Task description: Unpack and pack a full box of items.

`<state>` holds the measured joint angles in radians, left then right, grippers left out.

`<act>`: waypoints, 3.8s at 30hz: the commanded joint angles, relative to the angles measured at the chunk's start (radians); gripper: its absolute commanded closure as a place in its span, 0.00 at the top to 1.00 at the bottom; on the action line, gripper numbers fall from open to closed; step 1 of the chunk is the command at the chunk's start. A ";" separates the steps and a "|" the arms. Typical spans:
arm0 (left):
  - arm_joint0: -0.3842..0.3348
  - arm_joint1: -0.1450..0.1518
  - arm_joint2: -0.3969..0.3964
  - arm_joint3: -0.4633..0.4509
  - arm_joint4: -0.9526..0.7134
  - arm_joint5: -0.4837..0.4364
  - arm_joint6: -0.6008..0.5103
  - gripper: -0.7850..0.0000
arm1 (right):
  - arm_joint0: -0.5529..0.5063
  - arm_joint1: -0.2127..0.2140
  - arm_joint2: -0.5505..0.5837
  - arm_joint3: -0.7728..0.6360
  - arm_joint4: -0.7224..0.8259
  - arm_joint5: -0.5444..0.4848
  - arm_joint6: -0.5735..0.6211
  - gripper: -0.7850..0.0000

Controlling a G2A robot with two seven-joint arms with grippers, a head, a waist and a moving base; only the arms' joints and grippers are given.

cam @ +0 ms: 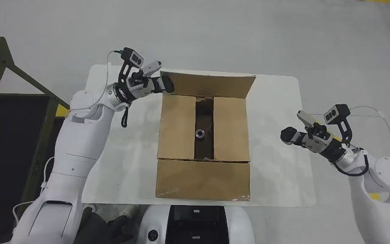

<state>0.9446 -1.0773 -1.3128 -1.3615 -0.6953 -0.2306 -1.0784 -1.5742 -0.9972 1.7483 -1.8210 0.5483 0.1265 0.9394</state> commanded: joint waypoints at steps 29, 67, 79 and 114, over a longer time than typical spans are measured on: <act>-0.172 -0.048 0.192 0.174 0.562 -0.124 0.421 1.00 | 0.000 0.000 0.000 0.000 0.000 0.000 0.000 1.00; -0.197 -0.041 0.120 0.198 0.546 -0.085 0.305 1.00 | 0.000 0.000 0.000 0.000 0.000 0.000 0.000 1.00; -0.133 0.006 -0.069 0.081 0.370 -0.112 0.092 1.00 | 0.000 0.000 0.000 0.000 0.000 0.000 0.000 1.00; -0.009 0.117 -0.373 0.166 0.290 -0.185 -0.271 1.00 | 0.000 0.000 0.000 0.000 0.000 0.000 0.000 1.00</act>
<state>0.9389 -0.9619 -1.6837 -1.2011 -0.4013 -0.4152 -1.3420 -1.5742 -0.9972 1.7483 -1.8210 0.5483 0.1265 0.9394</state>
